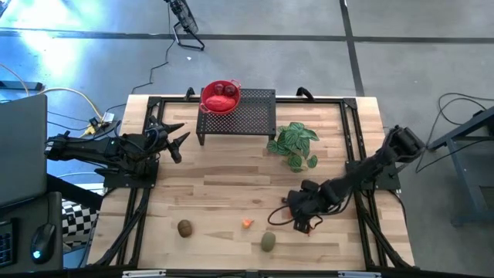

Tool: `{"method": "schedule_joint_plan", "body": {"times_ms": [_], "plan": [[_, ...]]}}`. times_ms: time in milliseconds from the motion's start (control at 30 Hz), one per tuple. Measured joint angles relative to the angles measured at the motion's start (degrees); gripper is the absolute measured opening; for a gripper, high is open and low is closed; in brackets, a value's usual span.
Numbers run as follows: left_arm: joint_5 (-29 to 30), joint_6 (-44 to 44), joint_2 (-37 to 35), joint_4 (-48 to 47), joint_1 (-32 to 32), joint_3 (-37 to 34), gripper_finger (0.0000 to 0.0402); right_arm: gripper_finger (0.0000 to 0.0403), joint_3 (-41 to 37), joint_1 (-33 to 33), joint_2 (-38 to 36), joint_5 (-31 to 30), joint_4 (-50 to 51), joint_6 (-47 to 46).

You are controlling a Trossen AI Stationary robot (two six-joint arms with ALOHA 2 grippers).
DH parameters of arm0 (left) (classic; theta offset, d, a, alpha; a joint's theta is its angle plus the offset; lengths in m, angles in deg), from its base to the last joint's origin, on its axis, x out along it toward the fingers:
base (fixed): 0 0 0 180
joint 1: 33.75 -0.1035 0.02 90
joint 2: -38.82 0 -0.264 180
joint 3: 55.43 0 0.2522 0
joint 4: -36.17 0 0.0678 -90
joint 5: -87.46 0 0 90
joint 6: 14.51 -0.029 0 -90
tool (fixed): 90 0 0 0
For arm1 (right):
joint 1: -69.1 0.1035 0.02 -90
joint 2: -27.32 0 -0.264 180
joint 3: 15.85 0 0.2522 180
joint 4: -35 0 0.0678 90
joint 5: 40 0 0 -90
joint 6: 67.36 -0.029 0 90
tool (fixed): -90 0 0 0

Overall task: Pick & Place Fruit
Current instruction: Put the top yellow pear in the red strainer bowl on the shelf

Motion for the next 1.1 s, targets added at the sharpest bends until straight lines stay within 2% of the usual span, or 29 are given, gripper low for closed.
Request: {"method": "schedule_joint_plan", "body": {"times_ms": [233,433,1100], "plan": [[-0.02,0.15,-0.01,-0.02,0.01,-0.01,0.0175,0.0215,0.00,0.10,3.61,-1.03,-1.09,0.02],[-0.02,0.15,0.00,-0.04,0.00,0.00,0.0175,0.0215,0.00,0.11,3.58,-3.00,-1.49,0.02],[-0.02,0.20,0.00,-0.04,0.00,-0.02,0.0175,0.0215,0.00,0.11,3.44,-3.01,-3.39,-0.16]]}}
